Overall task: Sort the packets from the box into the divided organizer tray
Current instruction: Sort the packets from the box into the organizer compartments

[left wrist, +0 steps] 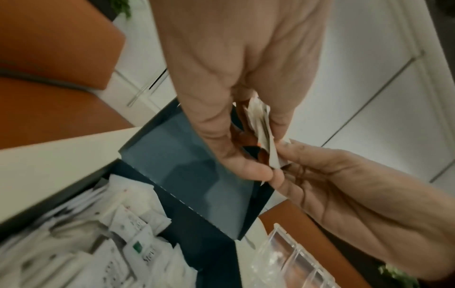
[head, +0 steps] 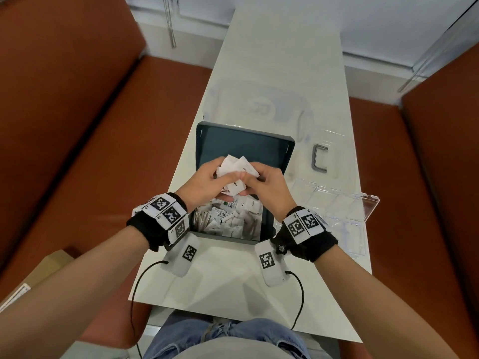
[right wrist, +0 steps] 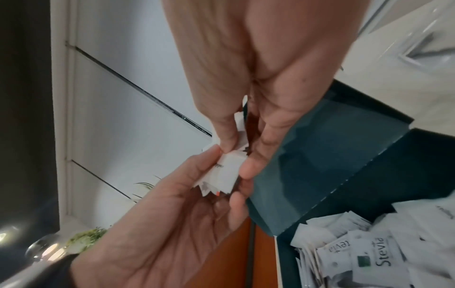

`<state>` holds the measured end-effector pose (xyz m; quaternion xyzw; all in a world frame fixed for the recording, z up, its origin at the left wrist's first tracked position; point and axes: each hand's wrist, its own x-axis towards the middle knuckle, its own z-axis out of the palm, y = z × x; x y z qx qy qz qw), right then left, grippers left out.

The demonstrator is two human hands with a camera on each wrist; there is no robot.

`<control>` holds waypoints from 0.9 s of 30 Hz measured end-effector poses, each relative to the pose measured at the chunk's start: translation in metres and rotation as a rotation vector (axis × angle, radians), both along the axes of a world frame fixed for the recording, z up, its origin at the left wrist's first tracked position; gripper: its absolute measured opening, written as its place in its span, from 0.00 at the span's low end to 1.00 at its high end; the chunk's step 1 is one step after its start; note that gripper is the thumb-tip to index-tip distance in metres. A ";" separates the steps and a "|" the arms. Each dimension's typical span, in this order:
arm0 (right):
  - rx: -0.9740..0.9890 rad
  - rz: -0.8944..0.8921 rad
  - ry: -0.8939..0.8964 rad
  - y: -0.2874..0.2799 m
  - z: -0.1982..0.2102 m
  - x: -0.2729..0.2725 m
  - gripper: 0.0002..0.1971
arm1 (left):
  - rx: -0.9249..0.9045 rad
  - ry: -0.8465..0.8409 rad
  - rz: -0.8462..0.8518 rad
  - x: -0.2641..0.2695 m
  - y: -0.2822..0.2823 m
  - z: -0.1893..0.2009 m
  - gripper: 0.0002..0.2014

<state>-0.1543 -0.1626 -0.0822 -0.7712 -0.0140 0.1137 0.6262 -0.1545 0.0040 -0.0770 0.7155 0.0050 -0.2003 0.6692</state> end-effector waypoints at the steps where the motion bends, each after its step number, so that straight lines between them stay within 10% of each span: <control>1: 0.038 -0.009 0.003 0.002 0.003 -0.001 0.10 | -0.034 0.010 0.043 -0.001 -0.002 0.002 0.13; 8: 0.031 -0.059 -0.096 0.006 0.019 -0.001 0.10 | -0.395 0.189 0.245 -0.002 -0.011 0.010 0.15; 13: -0.102 -0.009 -0.014 0.013 0.004 0.003 0.13 | -0.279 0.211 0.358 0.001 -0.008 0.002 0.15; 21: -0.941 0.730 -0.007 0.043 -0.071 -0.006 0.31 | 0.010 0.324 0.493 -0.006 0.035 -0.032 0.18; 27: -1.189 0.801 -0.198 0.056 -0.084 -0.008 0.32 | -0.003 0.400 0.510 -0.017 0.044 -0.039 0.09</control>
